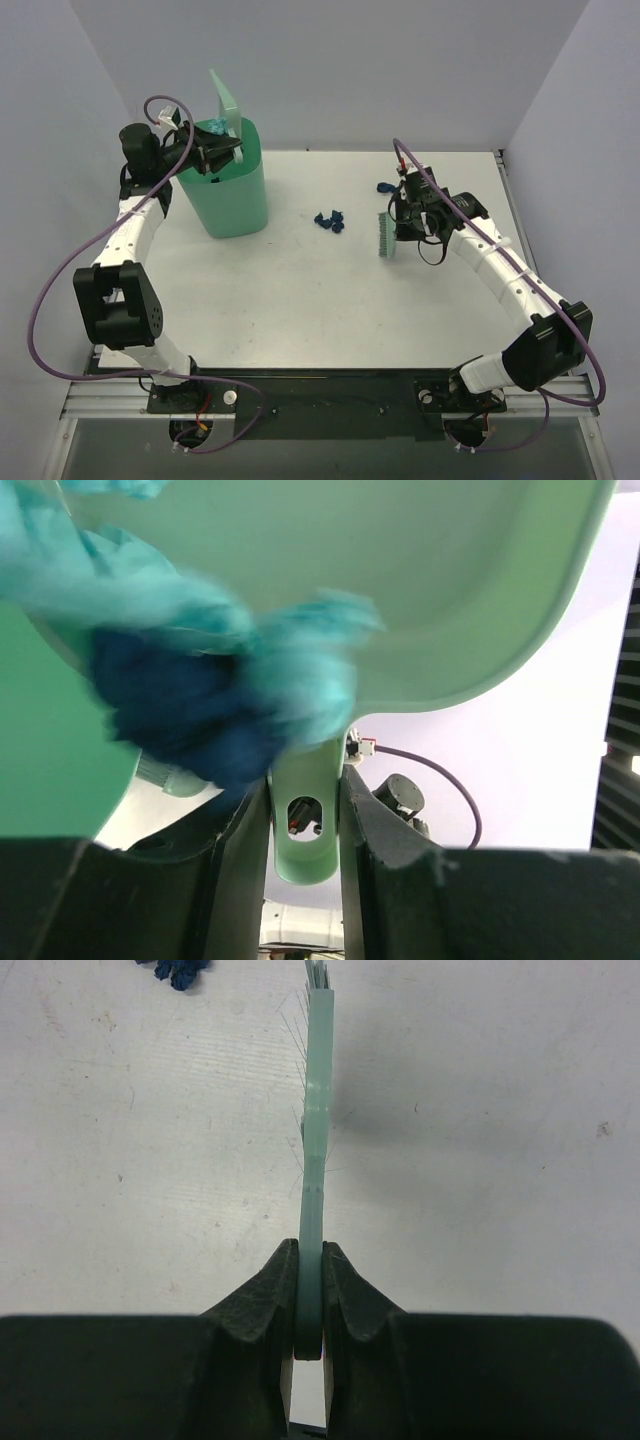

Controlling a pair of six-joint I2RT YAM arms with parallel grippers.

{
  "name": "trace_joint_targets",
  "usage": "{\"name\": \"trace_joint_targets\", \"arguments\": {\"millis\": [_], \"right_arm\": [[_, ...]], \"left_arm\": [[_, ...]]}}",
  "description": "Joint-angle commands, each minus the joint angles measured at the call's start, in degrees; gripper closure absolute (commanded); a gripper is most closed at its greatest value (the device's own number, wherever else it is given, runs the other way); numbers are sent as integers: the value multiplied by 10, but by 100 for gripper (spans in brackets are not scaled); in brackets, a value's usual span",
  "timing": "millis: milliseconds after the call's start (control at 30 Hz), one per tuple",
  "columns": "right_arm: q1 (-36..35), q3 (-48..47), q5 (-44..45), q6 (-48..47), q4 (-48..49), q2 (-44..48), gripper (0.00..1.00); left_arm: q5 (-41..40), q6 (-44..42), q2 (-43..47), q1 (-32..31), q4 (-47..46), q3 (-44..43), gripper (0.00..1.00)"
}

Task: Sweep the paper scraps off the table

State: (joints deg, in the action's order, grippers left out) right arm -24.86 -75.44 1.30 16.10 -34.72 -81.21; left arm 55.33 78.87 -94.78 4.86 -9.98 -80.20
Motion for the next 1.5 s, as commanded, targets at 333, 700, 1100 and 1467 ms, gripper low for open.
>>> {"name": "trace_joint_targets", "arguments": {"millis": [333, 700, 1100, 1467], "right_arm": [[-16, -44, 33, -11, -21, -11, 100], [-12, -128, 114, -48, -42, -36, 100], [46, -274, 222, -197, -10, -194, 100], [61, -435, 257, -338, 52, -381, 100]], "left_arm": [[7, 197, 18, 21, -243, 62, 100], [-19, -92, 50, -11, 75, -14, 100], [-207, -429, 32, -124, 489, -219, 100], [-463, -549, 56, -288, 648, -233, 100]]}}
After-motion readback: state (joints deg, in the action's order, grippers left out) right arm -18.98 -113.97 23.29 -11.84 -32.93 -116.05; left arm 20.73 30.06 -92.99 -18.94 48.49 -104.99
